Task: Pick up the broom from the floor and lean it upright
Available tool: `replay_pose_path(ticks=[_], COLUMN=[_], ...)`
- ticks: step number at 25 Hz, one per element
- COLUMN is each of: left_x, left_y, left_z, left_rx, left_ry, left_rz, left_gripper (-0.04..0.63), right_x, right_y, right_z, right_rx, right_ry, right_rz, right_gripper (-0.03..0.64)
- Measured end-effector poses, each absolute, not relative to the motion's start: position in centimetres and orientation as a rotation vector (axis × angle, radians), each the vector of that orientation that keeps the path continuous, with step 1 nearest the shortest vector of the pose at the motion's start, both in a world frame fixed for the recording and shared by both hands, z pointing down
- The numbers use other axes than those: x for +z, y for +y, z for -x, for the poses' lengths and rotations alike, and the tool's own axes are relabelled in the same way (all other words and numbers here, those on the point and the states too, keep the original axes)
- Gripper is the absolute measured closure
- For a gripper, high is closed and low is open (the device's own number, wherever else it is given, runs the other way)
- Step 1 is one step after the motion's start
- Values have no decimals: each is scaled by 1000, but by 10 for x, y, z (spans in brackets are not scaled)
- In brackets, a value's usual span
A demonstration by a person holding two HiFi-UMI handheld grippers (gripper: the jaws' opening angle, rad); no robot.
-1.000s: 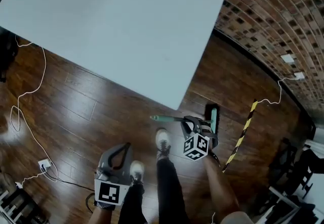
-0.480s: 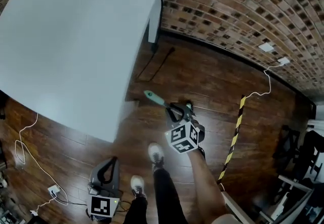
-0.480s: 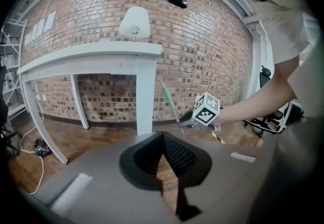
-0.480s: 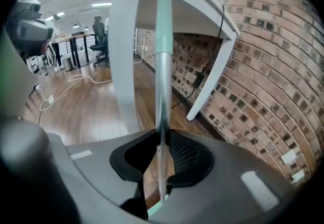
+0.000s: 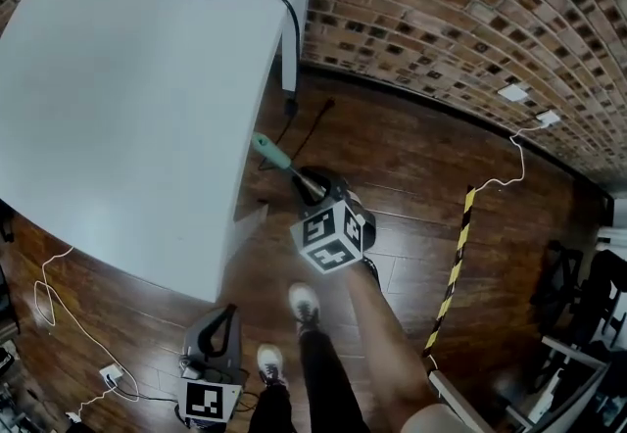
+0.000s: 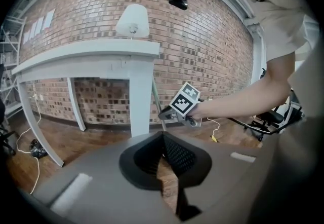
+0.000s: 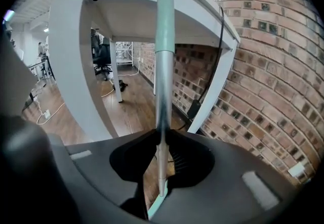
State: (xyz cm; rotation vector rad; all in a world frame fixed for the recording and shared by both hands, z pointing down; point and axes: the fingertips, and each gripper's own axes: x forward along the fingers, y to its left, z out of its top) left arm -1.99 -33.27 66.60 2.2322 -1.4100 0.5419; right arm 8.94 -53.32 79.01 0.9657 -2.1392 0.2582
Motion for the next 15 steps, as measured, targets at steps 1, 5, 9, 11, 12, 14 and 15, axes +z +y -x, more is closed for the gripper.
replay_pose_path(ticks=[1, 5, 9, 11, 12, 14, 15], left_x=[666, 668, 676, 681, 682, 685, 686], left_y=[-334, -334, -330, -327, -325, -322, -321], left_z=[21, 29, 42, 44, 44, 42, 41], left_rx=[538, 542, 553, 556, 553, 542, 539], left_ry=[-1415, -1422, -1439, -1446, -1448, -1449, -1446], left_rz=[-2228, -2212, -2186, -2174, -2167, -2153, -2153], left_gripper=[594, 594, 594, 594, 594, 594, 594], right_x=[789, 790, 789, 789, 788, 788, 788], right_y=[-535, -546, -557, -559, -559, -558, -558], right_z=[-87, -85, -84, -86, -86, -86, -85], right_rx=[253, 249, 185, 154, 140, 115, 109], right_ry=[-2140, -2129, -2115, -2109, -2107, -2110, -2116], right_rz=[-958, -970, -1010, -1041, -1053, -1066, -1067], right_gripper=[525, 523, 509, 506, 505, 502, 500])
